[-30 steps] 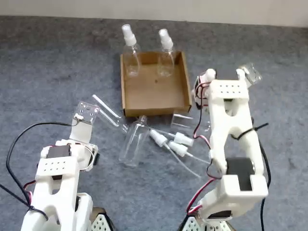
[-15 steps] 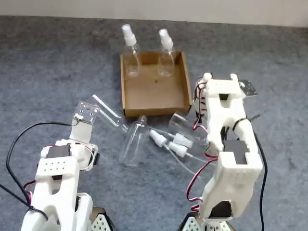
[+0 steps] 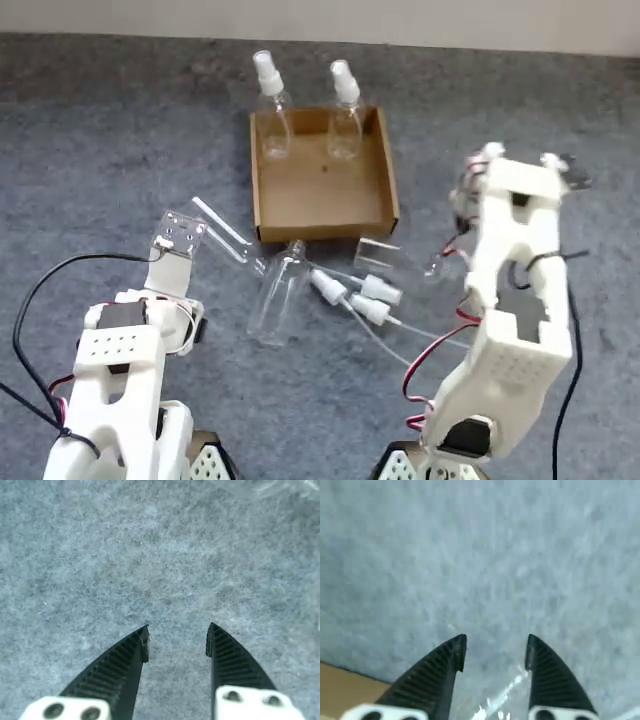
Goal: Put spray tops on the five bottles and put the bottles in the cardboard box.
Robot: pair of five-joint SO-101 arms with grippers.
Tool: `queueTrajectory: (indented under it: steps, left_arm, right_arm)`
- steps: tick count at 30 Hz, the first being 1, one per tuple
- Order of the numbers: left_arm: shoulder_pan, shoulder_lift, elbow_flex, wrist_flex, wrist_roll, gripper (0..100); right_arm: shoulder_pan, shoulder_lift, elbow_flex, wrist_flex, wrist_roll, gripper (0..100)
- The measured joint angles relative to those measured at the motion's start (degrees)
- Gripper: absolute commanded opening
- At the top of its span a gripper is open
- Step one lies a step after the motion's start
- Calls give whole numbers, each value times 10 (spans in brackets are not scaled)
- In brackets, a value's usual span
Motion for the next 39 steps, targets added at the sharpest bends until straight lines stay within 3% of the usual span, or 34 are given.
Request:
queueTrajectory:
  steps: [6,9,12,17,22,28,39]
  left_arm:
    - [0,0,0,0,0,171]
    - [0,0,0,0,0,171]
    - [0,0,0,0,0,171]
    - [0,0,7,0,0,171]
    - [0,0,7,0,0,171]
    - [0,0,7,0,0,171]
    - [0,0,7,0,0,171]
  right_arm:
    - [96,0,-55,1,48,132]
    - [104,0,-61,32,67,165]
    - [69,0,-62,83,84,234]
    - [-48,0,-91,186,86,322]
    - [-136,0,-134,221,16,322]
    - [-177,0,-139,222,-120,324]
    - [-200,23,-120,176,-138,324]
